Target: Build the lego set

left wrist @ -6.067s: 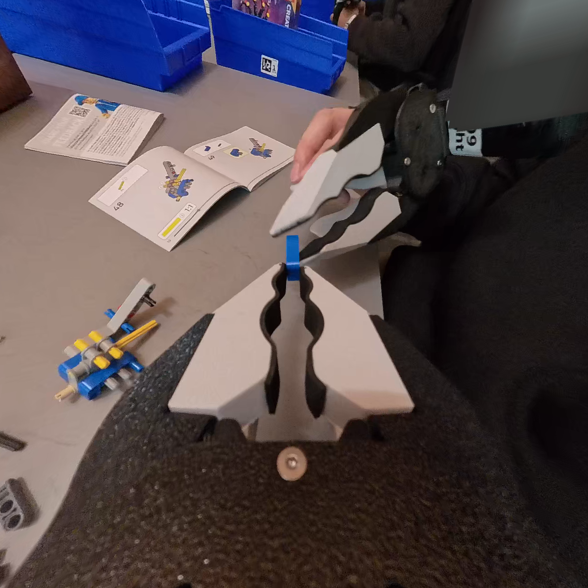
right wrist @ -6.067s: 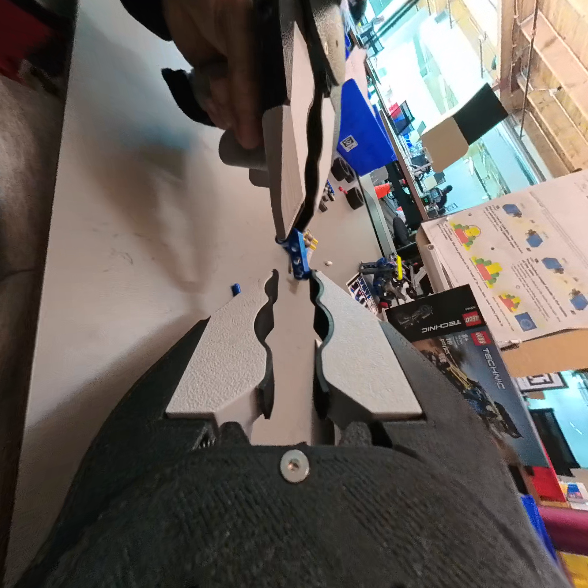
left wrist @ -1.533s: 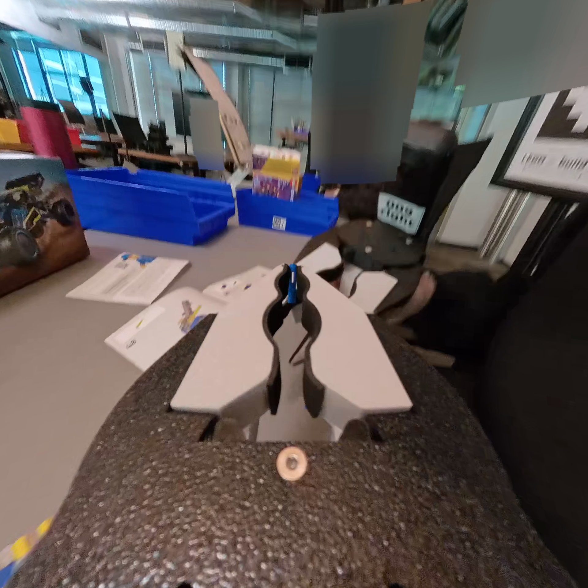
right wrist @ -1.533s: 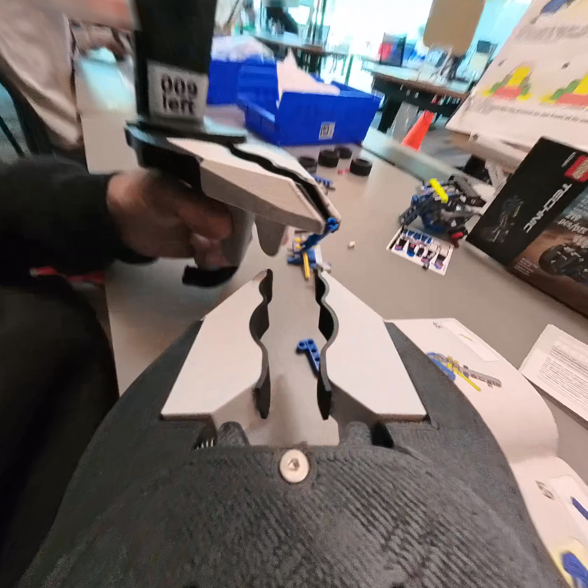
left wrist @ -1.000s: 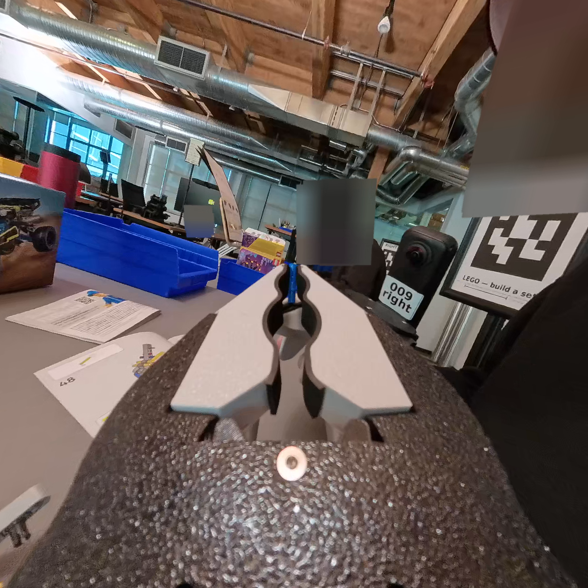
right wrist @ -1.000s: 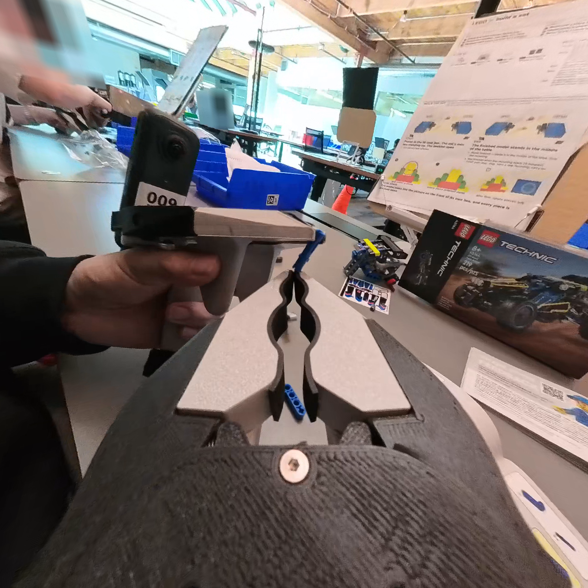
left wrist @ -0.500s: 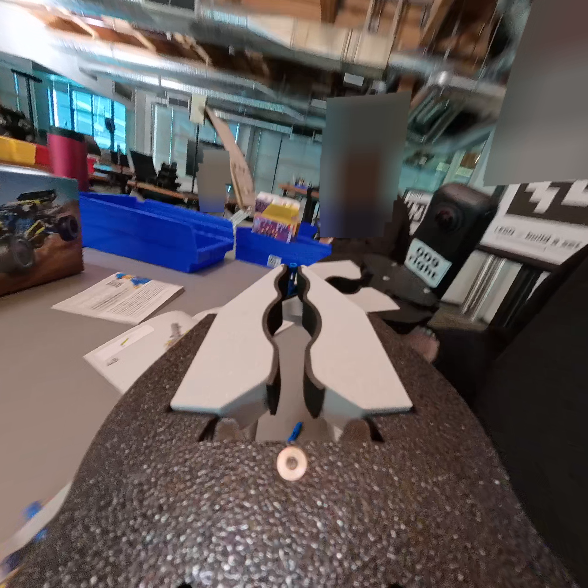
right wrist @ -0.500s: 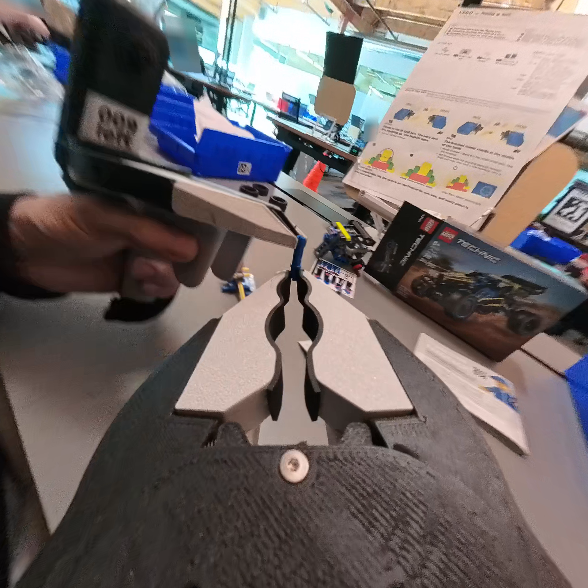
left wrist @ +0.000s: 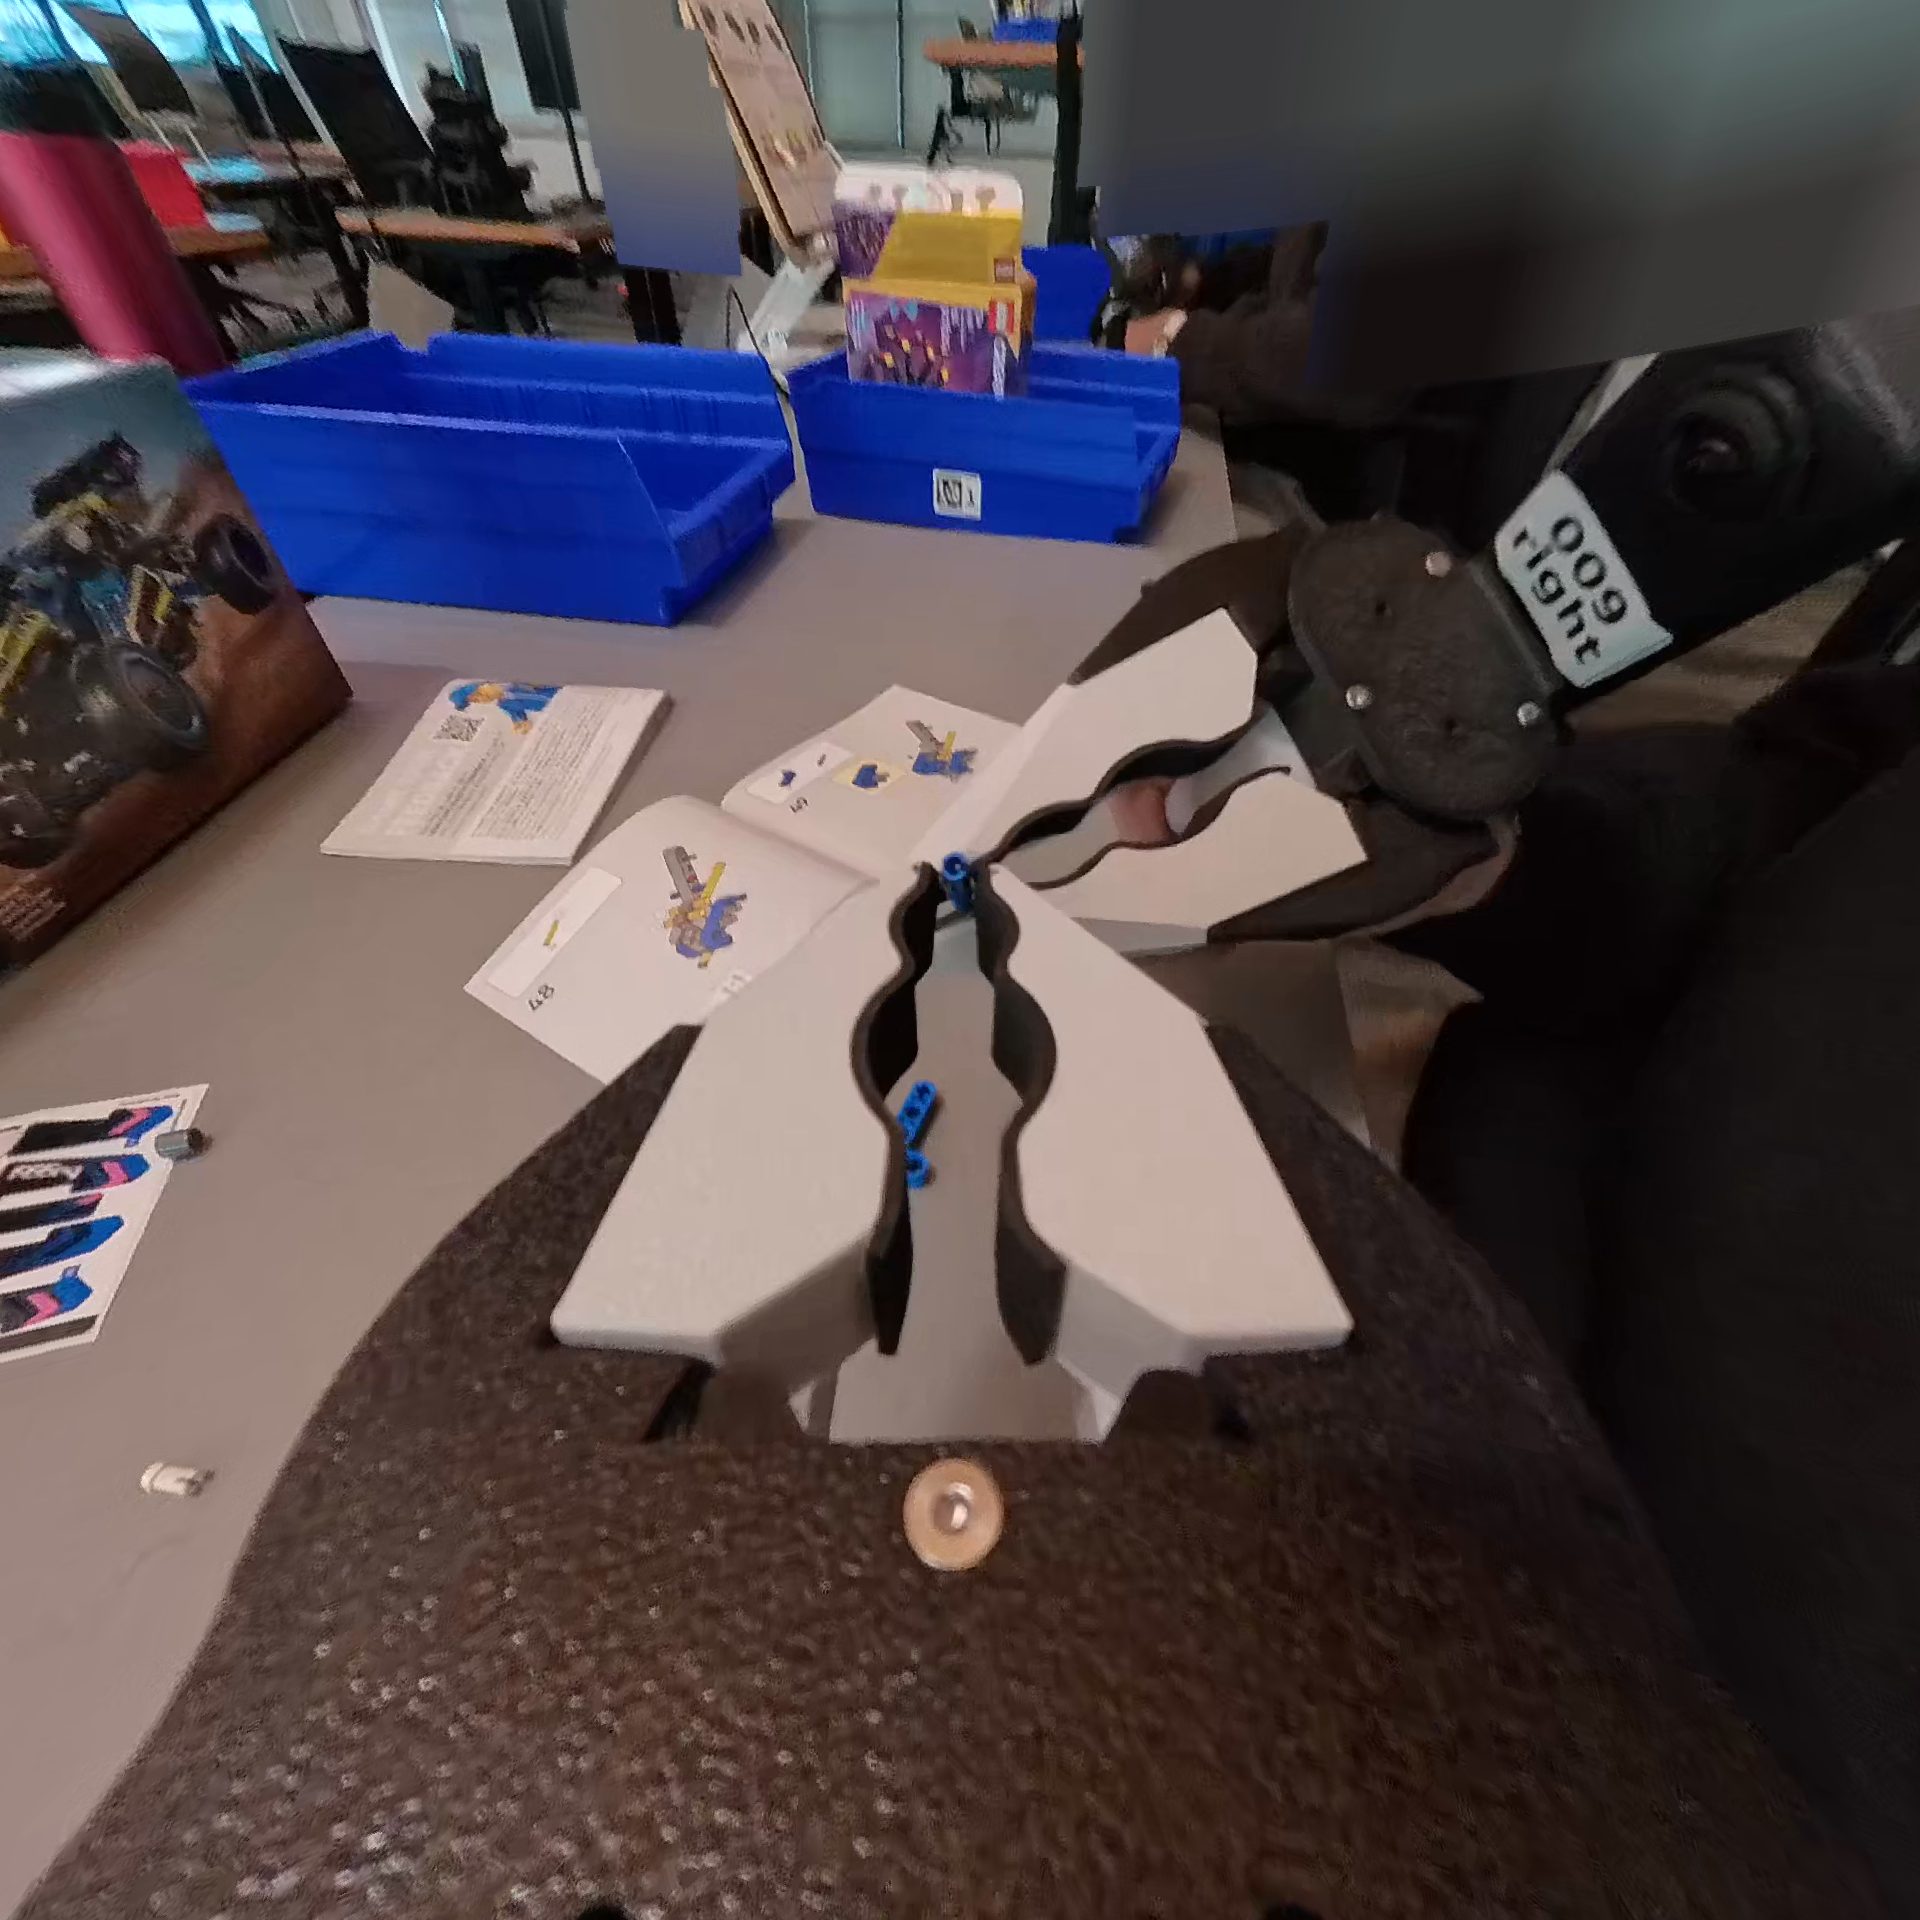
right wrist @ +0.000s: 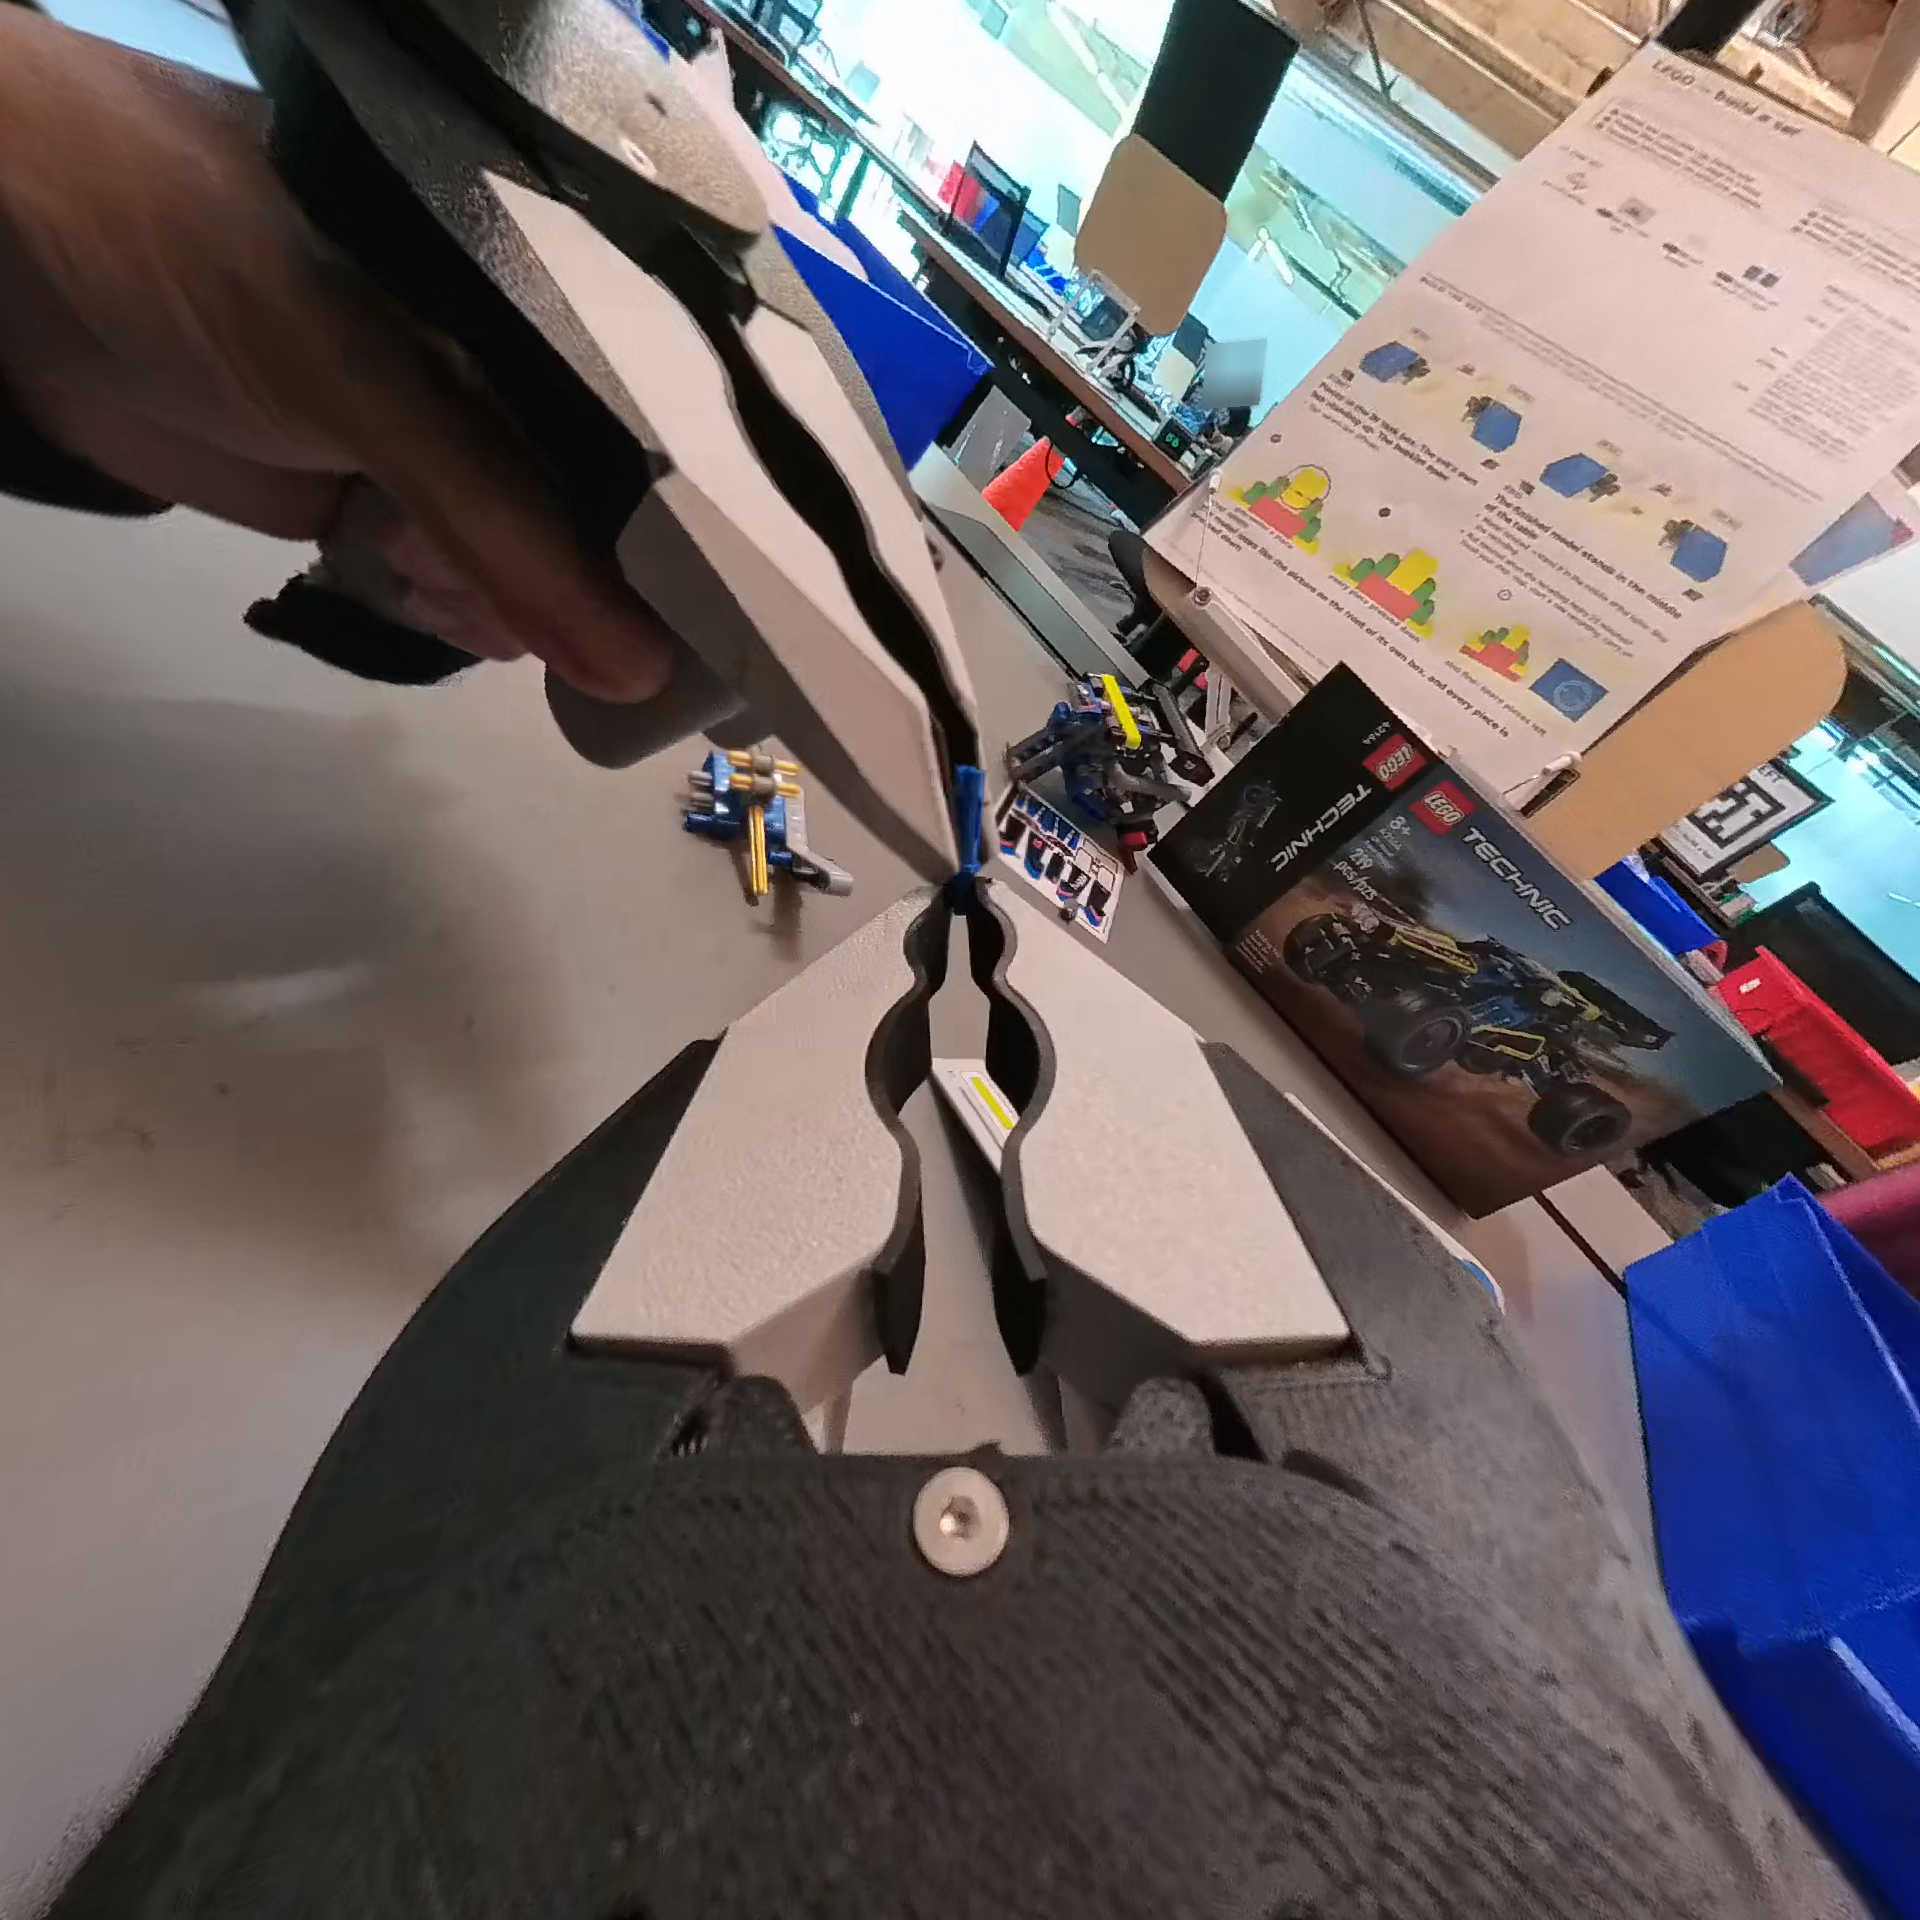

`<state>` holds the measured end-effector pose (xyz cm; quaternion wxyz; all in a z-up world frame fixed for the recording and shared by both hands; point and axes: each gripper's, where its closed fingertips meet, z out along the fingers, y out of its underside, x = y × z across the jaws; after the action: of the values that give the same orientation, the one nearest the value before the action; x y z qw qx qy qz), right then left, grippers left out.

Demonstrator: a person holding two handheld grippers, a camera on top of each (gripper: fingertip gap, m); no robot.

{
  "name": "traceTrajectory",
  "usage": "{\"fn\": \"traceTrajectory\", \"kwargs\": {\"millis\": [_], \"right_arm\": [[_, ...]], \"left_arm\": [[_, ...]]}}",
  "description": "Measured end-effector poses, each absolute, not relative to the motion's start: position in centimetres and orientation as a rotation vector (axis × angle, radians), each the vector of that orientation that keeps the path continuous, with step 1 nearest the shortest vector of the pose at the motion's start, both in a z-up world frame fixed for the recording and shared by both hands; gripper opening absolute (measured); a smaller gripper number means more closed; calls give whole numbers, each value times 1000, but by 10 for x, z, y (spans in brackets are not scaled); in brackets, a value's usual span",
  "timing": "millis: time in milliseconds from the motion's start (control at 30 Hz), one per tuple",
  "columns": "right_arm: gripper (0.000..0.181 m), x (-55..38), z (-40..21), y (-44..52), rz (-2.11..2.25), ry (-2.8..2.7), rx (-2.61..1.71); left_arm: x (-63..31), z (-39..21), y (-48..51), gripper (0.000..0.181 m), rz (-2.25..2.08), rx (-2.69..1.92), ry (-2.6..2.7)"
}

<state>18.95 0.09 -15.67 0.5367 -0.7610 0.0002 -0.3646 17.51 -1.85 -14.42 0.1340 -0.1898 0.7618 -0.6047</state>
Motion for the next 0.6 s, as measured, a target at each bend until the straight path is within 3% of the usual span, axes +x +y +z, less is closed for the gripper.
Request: {"fn": "traceTrajectory", "kwargs": {"millis": [600], "right_arm": [[1, 189, -181, 1, -805, -137, -1934]], "left_arm": [[175, -158, -10, 1, -1535, -485, 2334]]}}
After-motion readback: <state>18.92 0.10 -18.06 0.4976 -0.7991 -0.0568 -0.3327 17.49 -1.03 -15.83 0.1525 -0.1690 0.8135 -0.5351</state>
